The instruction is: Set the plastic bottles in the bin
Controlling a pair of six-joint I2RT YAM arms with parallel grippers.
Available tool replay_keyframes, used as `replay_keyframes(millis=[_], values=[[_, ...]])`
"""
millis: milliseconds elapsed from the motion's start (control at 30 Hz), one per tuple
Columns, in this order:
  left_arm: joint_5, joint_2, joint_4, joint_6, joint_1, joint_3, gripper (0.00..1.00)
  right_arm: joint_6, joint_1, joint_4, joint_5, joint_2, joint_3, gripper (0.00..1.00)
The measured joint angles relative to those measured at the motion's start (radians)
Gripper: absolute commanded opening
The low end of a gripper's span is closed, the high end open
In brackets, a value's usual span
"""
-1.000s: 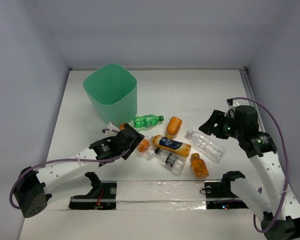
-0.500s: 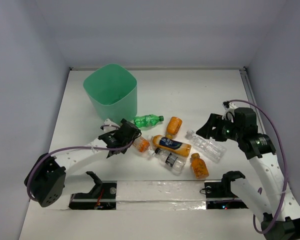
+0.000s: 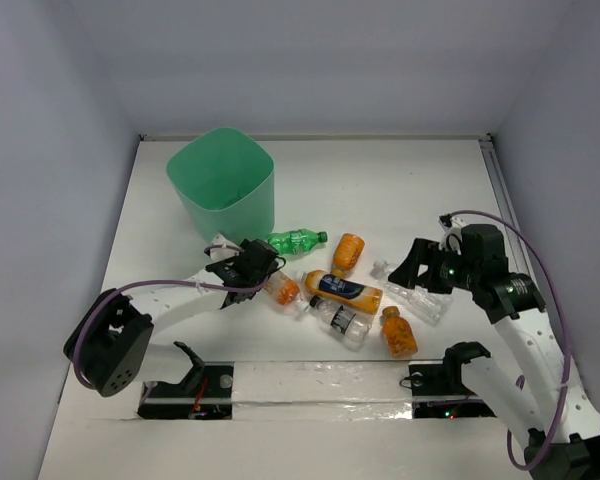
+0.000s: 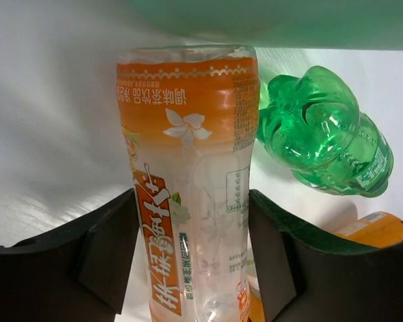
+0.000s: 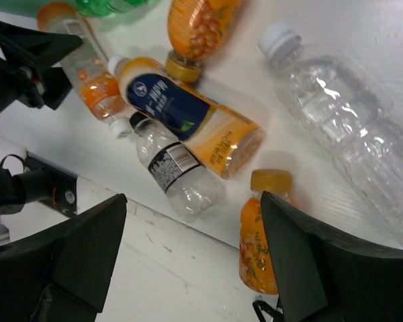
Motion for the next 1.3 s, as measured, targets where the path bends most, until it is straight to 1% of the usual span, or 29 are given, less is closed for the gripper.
replay_keyframes(millis=[67, 100, 133, 167, 200, 333, 533, 700, 800, 933, 1033, 1067, 1100, 1133, 1233, 1300], values=[[0.000, 0.000, 0.003, 0.009, 0.000, 0.000, 0.50, 0.011, 0.005, -0.015, 0.011, -0.004, -0.028, 0.87], [0.000, -0.001, 0.004, 0.014, 0.000, 0.000, 0.48, 0.022, 0.013, -0.023, 0.019, -0.006, -0.043, 0.88], [0.000, -0.004, 0.005, 0.019, -0.001, 0.000, 0.48, 0.033, 0.022, -0.039, 0.034, -0.009, -0.054, 0.88], [0.000, -0.010, 0.005, 0.027, -0.002, 0.000, 0.48, 0.041, 0.029, -0.051, 0.048, -0.010, -0.061, 0.92], [0.000, -0.018, 0.004, 0.034, -0.005, -0.001, 0.47, 0.055, 0.040, -0.068, 0.066, -0.010, -0.064, 0.93], [-0.003, -0.079, 0.000, 0.071, -0.042, -0.005, 0.46, 0.099, 0.058, -0.103, 0.128, -0.004, -0.064, 1.00], [0.008, -0.199, -0.012, 0.136, -0.133, -0.005, 0.46, 0.163, 0.122, -0.135, 0.211, 0.067, -0.064, 1.00], [0.015, -0.341, -0.054, 0.200, -0.166, 0.003, 0.45, 0.219, 0.193, -0.142, 0.259, 0.168, -0.089, 1.00], [0.006, -0.418, -0.098, 0.262, -0.167, 0.058, 0.44, 0.252, 0.240, -0.140, 0.271, 0.215, -0.114, 1.00], [-0.031, -0.454, -0.127, 0.377, -0.166, 0.216, 0.44, 0.307, 0.326, -0.129, 0.284, 0.285, -0.145, 1.00], [-0.045, -0.434, -0.127, 0.489, -0.140, 0.364, 0.44, 0.343, 0.361, -0.111, 0.293, 0.327, -0.163, 0.95], [-0.045, -0.423, -0.121, 0.522, -0.123, 0.409, 0.44, 0.352, 0.366, -0.108, 0.297, 0.337, -0.168, 0.92], [-0.047, -0.416, -0.114, 0.542, -0.110, 0.434, 0.44, 0.360, 0.367, -0.103, 0.300, 0.345, -0.171, 0.91], [-0.043, -0.398, -0.100, 0.595, -0.070, 0.489, 0.44, 0.369, 0.367, -0.097, 0.305, 0.352, -0.174, 0.90], [-0.010, -0.364, -0.066, 0.681, 0.041, 0.560, 0.44, 0.385, 0.373, -0.081, 0.317, 0.373, -0.177, 0.87], [0.017, -0.333, -0.053, 0.727, 0.120, 0.595, 0.44, 0.391, 0.373, -0.068, 0.319, 0.381, -0.180, 0.79]])
